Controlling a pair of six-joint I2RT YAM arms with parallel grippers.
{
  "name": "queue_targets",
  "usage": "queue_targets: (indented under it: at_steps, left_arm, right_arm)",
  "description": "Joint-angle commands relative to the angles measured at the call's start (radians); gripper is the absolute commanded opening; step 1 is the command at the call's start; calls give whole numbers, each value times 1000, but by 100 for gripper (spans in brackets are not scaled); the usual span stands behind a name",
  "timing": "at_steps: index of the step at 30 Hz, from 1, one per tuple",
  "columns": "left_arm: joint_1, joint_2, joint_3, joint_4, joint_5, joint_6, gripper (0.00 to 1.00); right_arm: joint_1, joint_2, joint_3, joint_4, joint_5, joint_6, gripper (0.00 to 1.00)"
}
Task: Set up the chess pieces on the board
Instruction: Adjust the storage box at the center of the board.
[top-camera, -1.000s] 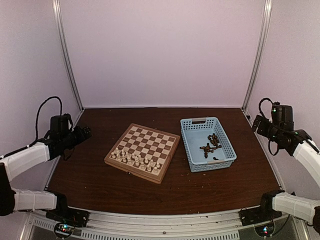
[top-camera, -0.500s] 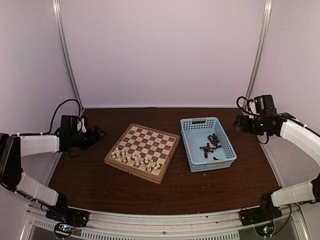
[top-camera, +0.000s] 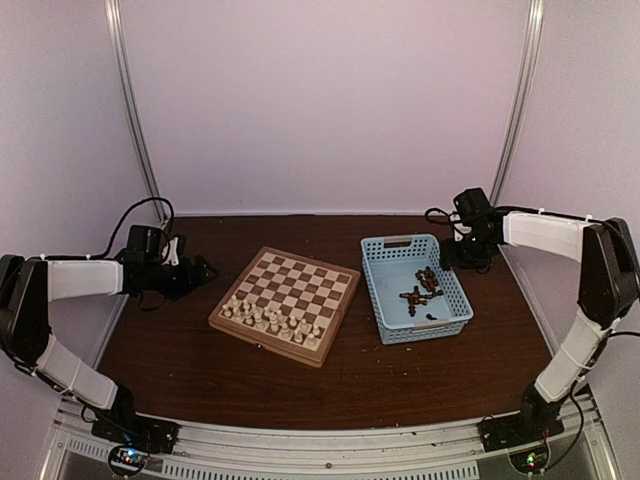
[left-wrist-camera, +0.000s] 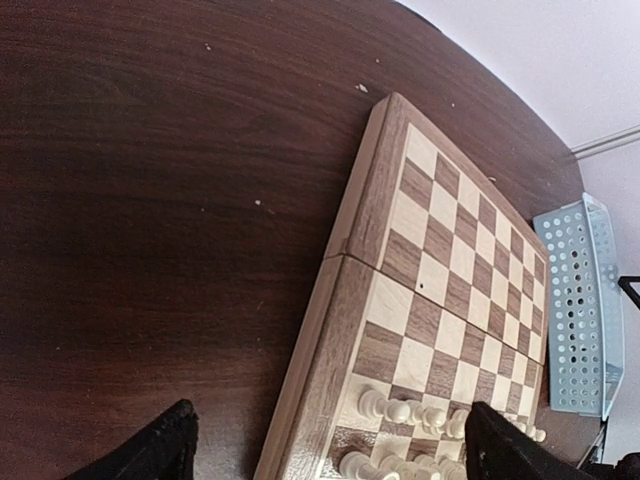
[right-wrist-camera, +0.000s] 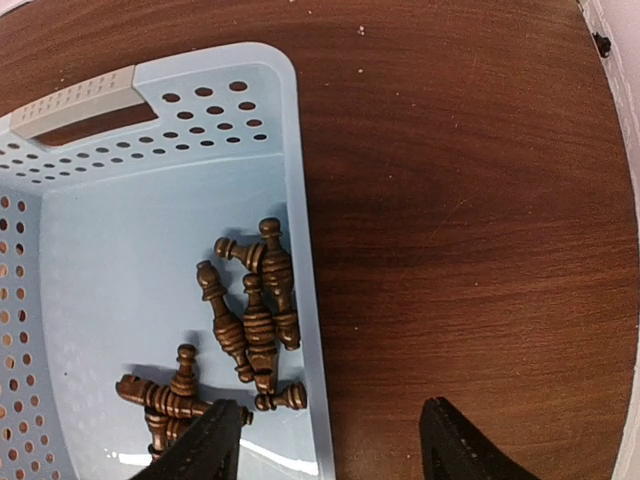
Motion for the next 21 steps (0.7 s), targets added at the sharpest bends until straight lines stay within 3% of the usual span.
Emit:
queue_targets:
  at_steps: [1, 7, 13, 21]
  left_arm:
    - [-7, -37, 29, -20, -29, 45, 93]
    - [-16, -67, 20, -46, -64, 63, 93]
    - [-29, -84, 15, -50, -94, 78, 93]
    - [-41, -74, 27, -54, -102, 88, 93]
  right_arm:
    - [3, 70, 76, 0, 31, 11, 60]
    - [1, 147, 128, 3, 32, 25, 42]
    - [-8, 154, 140, -2, 78, 43, 18]
    - [-83, 67, 63, -11, 122, 59, 16]
